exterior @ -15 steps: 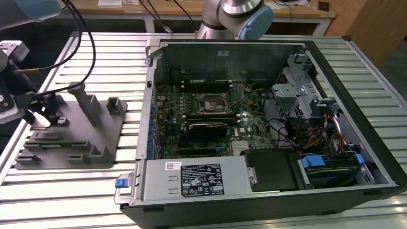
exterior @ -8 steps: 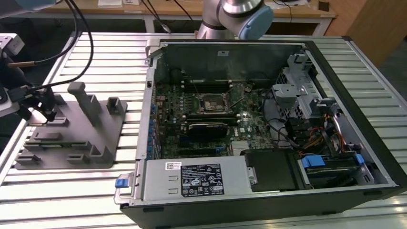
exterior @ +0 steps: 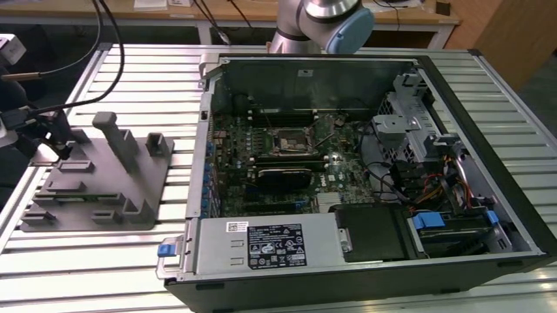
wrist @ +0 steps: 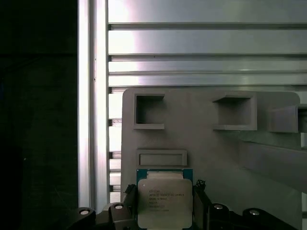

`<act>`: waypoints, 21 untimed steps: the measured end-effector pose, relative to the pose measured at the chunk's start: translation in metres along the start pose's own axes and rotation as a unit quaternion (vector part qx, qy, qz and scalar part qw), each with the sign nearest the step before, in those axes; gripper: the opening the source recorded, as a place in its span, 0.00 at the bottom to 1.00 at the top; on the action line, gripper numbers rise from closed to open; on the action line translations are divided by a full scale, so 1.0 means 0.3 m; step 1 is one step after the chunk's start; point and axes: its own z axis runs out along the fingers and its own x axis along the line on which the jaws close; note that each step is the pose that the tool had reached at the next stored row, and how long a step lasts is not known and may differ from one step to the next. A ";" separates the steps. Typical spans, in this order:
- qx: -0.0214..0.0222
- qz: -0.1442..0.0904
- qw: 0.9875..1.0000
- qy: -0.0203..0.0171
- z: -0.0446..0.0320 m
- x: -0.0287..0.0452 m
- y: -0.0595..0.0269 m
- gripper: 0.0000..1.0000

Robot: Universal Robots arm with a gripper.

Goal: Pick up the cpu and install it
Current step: 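Pick up the cpu and move it towards the insertion slot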

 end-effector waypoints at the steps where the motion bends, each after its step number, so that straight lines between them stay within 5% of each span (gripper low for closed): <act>1: 0.000 0.000 1.000 0.000 -0.008 0.000 0.000 0.55; 21: 0.000 0.000 1.000 0.000 -0.154 -0.004 0.008 0.55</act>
